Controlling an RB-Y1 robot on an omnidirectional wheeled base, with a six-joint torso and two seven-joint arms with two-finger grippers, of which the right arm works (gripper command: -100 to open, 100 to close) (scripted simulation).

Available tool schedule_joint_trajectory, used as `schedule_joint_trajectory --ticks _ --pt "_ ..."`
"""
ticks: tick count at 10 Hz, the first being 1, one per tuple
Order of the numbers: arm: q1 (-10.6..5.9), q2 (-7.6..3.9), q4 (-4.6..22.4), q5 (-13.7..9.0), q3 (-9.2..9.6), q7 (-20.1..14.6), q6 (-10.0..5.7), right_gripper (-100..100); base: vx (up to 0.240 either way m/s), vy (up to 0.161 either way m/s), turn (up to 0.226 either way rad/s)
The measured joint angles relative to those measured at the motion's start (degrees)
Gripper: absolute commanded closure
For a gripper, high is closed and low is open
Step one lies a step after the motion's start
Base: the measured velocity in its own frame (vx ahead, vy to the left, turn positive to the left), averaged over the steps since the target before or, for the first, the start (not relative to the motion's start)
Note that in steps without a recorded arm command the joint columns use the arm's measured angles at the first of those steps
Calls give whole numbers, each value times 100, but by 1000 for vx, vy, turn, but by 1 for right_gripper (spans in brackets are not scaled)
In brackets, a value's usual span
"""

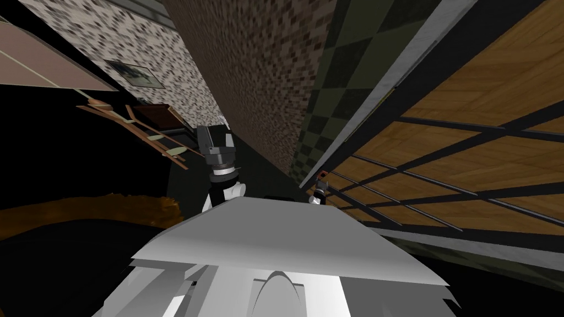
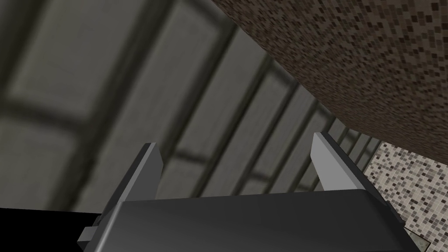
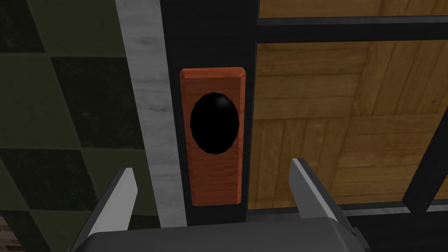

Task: Pull the door open

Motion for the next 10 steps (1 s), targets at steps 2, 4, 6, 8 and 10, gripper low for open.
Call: schedule_joint_trajectory --ticks 2,4,6,8,10 --pt "16 -158 160 7 26 -241 -64 -100 129 1 34" --pt "51 -355 355 20 63 -526 -153 -100 138 -16 25" --pt "197 -496 207 -2 49 -642 -98 -100 117 -26 20" --pt "201 -503 201 -4 46 -647 -97 100 -25 8 3" --pt "189 -495 204 1 54 -642 -93 100 -15 4 2"
